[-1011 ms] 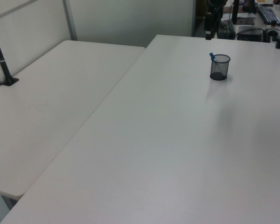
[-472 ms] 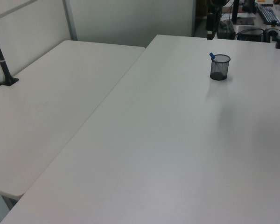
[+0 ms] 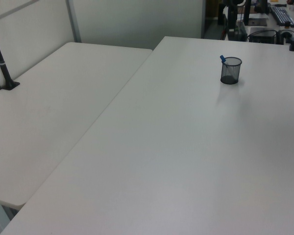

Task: Remove the marker
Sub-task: 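Move the open gripper over the black mesh cup and lower it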

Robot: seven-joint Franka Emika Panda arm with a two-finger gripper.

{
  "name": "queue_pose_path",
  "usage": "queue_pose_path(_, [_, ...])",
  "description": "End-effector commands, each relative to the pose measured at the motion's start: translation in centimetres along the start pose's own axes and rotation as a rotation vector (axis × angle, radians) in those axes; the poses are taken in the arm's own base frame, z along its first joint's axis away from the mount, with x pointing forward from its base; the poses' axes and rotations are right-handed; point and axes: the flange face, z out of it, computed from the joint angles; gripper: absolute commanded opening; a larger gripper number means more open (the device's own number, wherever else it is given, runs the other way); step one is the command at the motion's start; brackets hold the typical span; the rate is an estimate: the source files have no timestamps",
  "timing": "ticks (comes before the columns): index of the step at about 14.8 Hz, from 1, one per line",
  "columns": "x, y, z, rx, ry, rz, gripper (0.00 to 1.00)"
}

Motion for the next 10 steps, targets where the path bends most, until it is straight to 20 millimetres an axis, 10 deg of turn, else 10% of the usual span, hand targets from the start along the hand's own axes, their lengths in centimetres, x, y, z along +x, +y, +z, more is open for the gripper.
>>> queue_pose_path(1, [-1.2,4.1,4.2,-0.026,0.03,-0.008,1.0])
queue_pose_path(10, [-0.8,7.9,14.6,-0.046,0.137,0.078,0.83])
